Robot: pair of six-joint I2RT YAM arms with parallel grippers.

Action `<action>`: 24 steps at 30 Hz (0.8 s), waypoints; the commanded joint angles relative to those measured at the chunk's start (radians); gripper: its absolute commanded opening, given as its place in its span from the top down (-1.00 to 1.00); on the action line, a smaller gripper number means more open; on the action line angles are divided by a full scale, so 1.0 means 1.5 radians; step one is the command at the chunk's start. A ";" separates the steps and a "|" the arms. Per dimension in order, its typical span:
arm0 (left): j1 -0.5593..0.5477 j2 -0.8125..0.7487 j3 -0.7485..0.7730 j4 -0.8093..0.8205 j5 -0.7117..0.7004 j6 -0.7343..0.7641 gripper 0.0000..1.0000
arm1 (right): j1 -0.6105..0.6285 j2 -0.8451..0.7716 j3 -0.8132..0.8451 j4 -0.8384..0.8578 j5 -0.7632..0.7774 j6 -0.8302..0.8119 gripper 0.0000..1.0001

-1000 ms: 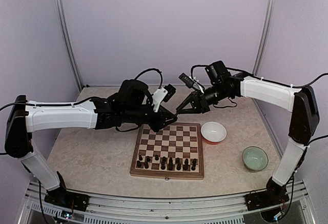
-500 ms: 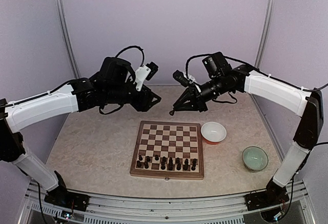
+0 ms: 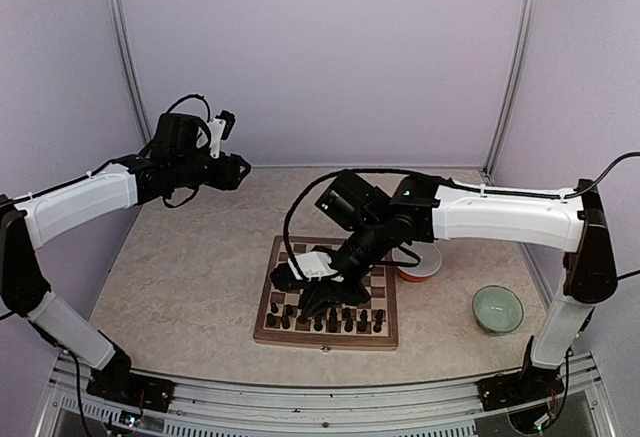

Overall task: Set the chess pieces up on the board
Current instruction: Place the bishop on f8.

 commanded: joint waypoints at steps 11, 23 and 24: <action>0.004 0.016 -0.006 0.006 0.069 -0.031 -0.21 | 0.005 0.124 0.035 0.009 0.061 0.047 1.00; 0.003 0.022 0.002 -0.008 0.083 -0.033 -0.20 | 0.005 0.190 0.078 0.000 0.096 0.077 0.95; 0.003 0.024 0.003 -0.011 0.088 -0.032 -0.20 | 0.006 0.193 0.080 0.000 0.100 0.079 0.94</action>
